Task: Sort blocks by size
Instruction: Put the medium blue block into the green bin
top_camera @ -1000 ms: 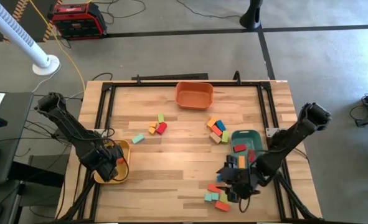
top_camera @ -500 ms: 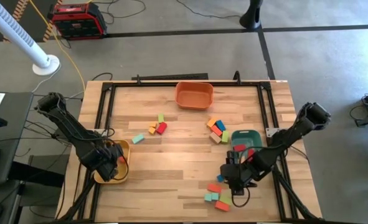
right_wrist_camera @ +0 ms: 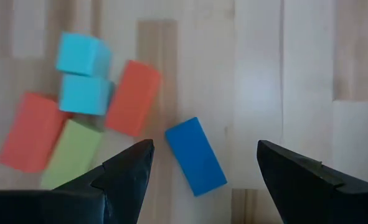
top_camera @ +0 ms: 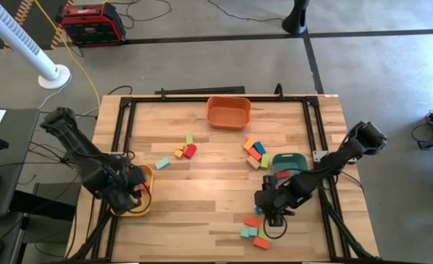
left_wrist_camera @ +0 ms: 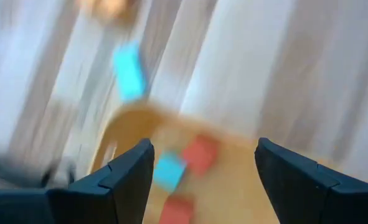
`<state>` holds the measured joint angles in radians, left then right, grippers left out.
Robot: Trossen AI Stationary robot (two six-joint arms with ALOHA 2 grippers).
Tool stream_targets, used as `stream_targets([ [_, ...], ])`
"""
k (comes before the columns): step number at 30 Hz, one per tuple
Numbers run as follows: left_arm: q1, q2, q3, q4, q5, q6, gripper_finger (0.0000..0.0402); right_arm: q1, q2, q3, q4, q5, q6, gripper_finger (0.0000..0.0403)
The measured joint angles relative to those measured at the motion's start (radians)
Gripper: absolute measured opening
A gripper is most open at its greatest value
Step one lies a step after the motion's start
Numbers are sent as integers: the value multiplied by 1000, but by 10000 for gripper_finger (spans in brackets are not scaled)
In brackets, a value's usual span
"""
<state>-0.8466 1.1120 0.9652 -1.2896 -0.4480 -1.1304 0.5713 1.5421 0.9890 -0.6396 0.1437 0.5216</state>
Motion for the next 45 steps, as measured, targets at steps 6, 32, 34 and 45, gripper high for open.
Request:
stream_targets([
  [6, -35, -9, 75, 267, -233, 280, 267, -23, 132, 3, -16, -86, -18, 317],
  [32, -57, 1, -36, 661, -370, 621, 267, -17, 258, 47, -53, -105, -81, 179],
  [34, -57, 1, -36, 661, -370, 628, 267, -17, 262, 76, -83, -116, -87, 149],
  [45, -57, 1, -37, 652, -371, 630, 267, -17, 259, 348, -421, -28, -1, 148],
])
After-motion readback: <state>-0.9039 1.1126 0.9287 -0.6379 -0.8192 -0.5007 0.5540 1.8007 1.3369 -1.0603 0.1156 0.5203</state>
